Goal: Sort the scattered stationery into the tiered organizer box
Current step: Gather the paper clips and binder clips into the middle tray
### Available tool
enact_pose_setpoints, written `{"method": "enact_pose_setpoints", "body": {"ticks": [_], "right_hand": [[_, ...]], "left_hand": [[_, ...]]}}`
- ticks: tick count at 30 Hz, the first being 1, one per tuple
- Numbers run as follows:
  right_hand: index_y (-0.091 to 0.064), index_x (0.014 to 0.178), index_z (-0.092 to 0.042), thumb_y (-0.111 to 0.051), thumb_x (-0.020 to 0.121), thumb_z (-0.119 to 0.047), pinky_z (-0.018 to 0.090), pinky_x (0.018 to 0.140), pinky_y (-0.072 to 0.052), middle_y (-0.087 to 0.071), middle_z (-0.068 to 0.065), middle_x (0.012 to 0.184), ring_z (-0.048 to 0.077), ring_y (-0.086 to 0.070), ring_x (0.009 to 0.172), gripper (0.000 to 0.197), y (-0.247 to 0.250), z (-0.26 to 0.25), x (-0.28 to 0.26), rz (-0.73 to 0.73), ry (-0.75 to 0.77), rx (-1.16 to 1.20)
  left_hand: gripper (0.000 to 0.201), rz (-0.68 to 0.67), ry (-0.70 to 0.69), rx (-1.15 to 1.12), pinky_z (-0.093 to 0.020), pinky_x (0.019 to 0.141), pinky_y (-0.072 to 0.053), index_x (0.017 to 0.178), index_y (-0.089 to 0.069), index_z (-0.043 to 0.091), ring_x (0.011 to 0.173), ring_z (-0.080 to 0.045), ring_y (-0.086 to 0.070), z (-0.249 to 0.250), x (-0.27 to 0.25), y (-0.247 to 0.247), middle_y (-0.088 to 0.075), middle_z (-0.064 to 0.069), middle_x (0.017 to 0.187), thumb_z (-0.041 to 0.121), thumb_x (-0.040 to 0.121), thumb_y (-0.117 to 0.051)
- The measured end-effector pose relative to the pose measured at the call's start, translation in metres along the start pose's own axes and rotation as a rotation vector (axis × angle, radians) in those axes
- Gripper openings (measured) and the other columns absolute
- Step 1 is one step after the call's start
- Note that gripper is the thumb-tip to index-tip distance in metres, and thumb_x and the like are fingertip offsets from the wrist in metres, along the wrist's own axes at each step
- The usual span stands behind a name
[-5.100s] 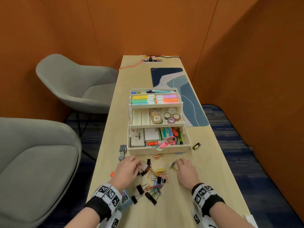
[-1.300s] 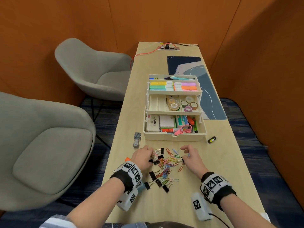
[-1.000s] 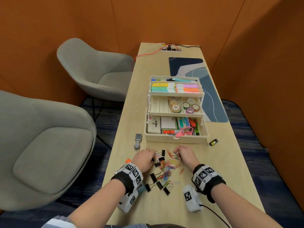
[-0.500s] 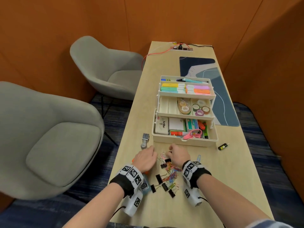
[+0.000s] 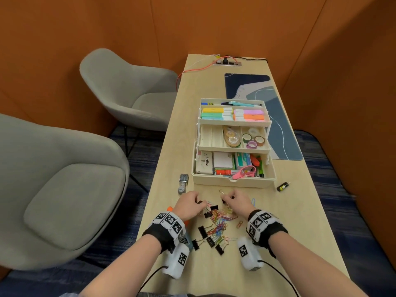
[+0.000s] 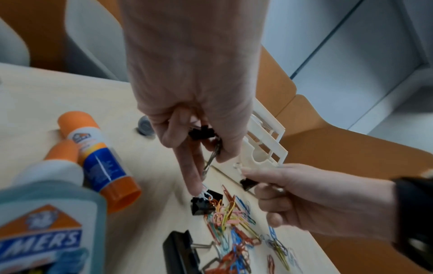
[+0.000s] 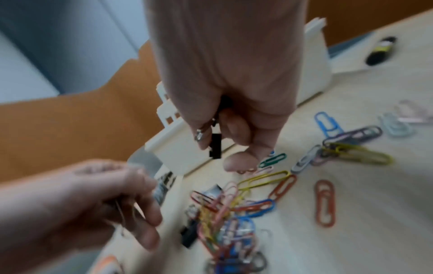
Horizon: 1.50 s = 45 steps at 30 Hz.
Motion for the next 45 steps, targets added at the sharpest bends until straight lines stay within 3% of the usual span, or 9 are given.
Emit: {"method": "enact_pose_setpoints", "body": {"ticks": [3,8,13,19,23,29,34,39,45], "right_hand": [[-0.047,0.086,-0.009,-0.06,0.09,-0.028,0.023,0.044,-0.05,-0.044,0.001,0.066,0.009,-0.047,0.041,0.023,0.0,0.006,-0.01,-0.092,-0.141,0.424],[-0.043,0.081,-0.008,-0.048,0.094,-0.013,0.028,0.044,-0.051,-0.029,-0.002,0.051,0.008,-0.028,0.037,0.014,-0.001,0.009,-0.022,-0.216,-0.251,0.966],[-0.038,0.074,-0.011,-0.041,0.092,-0.012,0.027,0.042,-0.049,-0.033,-0.002,0.048,0.01,-0.03,0.036,0.018,-0.002,0.011,-0.033,-0.256,-0.266,1.225],[-0.042,0.077,-0.007,-0.045,0.089,-0.012,0.03,0.048,-0.056,-0.026,-0.002,0.053,0.008,-0.029,0.038,0.013,-0.007,0.009,-0.031,-0.28,-0.356,1.408],[-0.045,0.058,-0.01,-0.056,0.09,-0.025,0.032,0.053,-0.059,-0.023,-0.003,0.047,0.008,-0.025,0.037,0.037,-0.011,0.006,-0.031,-0.309,-0.388,1.462],[-0.047,0.076,-0.007,-0.066,0.083,-0.002,0.034,0.059,-0.06,-0.035,0.003,0.055,0.011,-0.044,0.04,0.021,-0.013,0.011,-0.011,-0.082,-0.265,1.006],[-0.05,0.088,-0.011,-0.066,0.082,-0.006,0.025,0.04,-0.041,-0.054,0.006,0.062,0.016,-0.049,0.042,0.017,-0.001,0.006,-0.003,0.067,-0.086,0.268],[-0.055,0.12,-0.015,-0.061,0.084,-0.017,0.031,0.082,-0.051,-0.065,0.007,0.106,0.024,-0.062,0.095,0.037,-0.009,0.004,-0.003,-0.005,0.171,-0.395],[-0.05,0.11,-0.01,-0.057,0.088,-0.024,0.04,0.08,-0.053,-0.064,0.012,0.105,0.03,-0.062,0.093,0.027,-0.013,0.009,-0.005,-0.029,0.251,-0.599]], "left_hand": [[0.03,-0.022,0.026,-0.045,-0.041,0.065,-0.052,0.066,-0.036,0.018,0.07,-0.025,-0.07,-0.001,0.001,0.001,-0.066,-0.012,0.068,0.023,0.082,-0.062],[0.005,-0.079,-0.043,0.133,-0.031,0.065,-0.042,0.089,-0.043,0.015,0.072,-0.022,-0.057,0.004,0.0,-0.005,-0.056,-0.001,0.077,0.015,0.093,-0.046],[0.017,-0.115,-0.125,0.459,-0.036,0.075,-0.048,0.108,-0.052,0.016,0.092,-0.027,-0.061,0.003,-0.001,-0.015,-0.066,-0.009,0.105,0.025,0.099,-0.041],[0.036,-0.109,-0.175,0.636,-0.038,0.075,-0.046,0.111,-0.045,0.012,0.095,-0.03,-0.061,0.01,-0.003,-0.026,-0.063,-0.011,0.106,0.038,0.091,-0.058],[0.032,-0.094,-0.207,0.693,-0.039,0.076,-0.045,0.113,-0.045,0.009,0.096,-0.032,-0.06,0.016,-0.004,-0.028,-0.062,-0.012,0.109,0.031,0.092,-0.057],[0.024,-0.11,-0.258,0.724,-0.037,0.074,-0.044,0.113,-0.045,0.007,0.095,-0.032,-0.061,0.019,-0.008,-0.023,-0.062,-0.014,0.107,0.022,0.094,-0.048],[0.021,-0.081,-0.253,0.637,-0.033,0.067,-0.042,0.105,-0.046,0.008,0.085,-0.028,-0.06,0.013,-0.015,-0.005,-0.062,-0.012,0.097,0.025,0.094,-0.041],[0.016,-0.057,-0.185,0.565,-0.033,0.066,-0.039,0.093,-0.04,0.014,0.074,-0.023,-0.051,0.006,-0.016,0.005,-0.057,-0.009,0.089,0.028,0.096,-0.034],[0.025,-0.073,-0.133,0.4,-0.031,0.062,-0.037,0.091,-0.043,0.012,0.065,-0.02,-0.049,0.003,-0.011,0.007,-0.053,-0.003,0.078,0.032,0.1,-0.03]]}}
Point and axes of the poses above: each hand's wrist, its own x-axis towards the middle knuckle, its own y-axis out of the back of the hand, z = x × y, the point moved 3 cm from there along x, towards the middle knuckle
